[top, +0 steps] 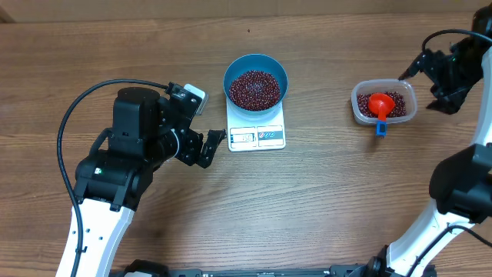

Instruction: Scoop item into bowl and weigh 150g on scale

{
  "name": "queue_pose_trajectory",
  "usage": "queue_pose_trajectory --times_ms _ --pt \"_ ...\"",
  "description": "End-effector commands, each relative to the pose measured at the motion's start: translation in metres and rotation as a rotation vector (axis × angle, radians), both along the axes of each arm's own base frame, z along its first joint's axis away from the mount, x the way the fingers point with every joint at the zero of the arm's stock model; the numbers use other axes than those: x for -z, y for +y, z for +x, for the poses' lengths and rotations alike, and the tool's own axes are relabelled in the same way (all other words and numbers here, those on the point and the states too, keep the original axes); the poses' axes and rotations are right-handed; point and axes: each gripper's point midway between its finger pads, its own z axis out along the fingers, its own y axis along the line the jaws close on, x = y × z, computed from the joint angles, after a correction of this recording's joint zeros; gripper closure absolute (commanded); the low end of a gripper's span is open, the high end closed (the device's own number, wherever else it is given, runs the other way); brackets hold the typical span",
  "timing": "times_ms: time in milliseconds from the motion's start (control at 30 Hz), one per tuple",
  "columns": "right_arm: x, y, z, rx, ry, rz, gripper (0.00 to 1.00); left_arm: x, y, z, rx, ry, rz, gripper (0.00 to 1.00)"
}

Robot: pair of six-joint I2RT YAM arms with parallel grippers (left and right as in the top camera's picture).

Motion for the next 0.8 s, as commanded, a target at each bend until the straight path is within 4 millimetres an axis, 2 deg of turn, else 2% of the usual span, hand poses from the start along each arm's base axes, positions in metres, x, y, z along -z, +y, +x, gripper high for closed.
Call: queue_pose_trajectory --times_ms 0,167,300,367,533,667,767 --pt "-0.049 0.01 0.006 -0.022 -0.161 0.008 0.1 -0.01 -0.002 0.0 -0.008 -0.017 -0.014 0.0" --pt "-0.09 0.017 0.003 -0.034 -0.279 0.0 0.1 -0.01 -0.002 0.0 -0.008 -0.017 -0.014 0.0" --pt "-0.133 0.02 -0.006 -0.045 -0.402 -0.043 0.07 -0.01 -0.002 0.0 -0.008 -0.018 -0.014 0.0" --pt "-0.154 0.023 -0.013 -0.047 -0.46 -0.065 0.04 -0.01 -0.002 0.0 -0.008 -0.018 -0.014 0.0" --pt "-0.19 0.032 -0.034 -0.052 -0.556 -0.09 0.0 -0.01 -0.002 0.0 -0.008 -0.017 -0.014 0.01" --pt "-0.205 0.043 -0.046 -0.069 -0.6 -0.067 0.0 -0.01 -0.002 0.0 -0.008 -0.017 -0.014 0.0" --pt "-0.196 0.048 -0.056 -0.068 -0.541 -0.035 0.0 -0.01 -0.002 0.0 -0.008 -0.017 -0.014 0.0"
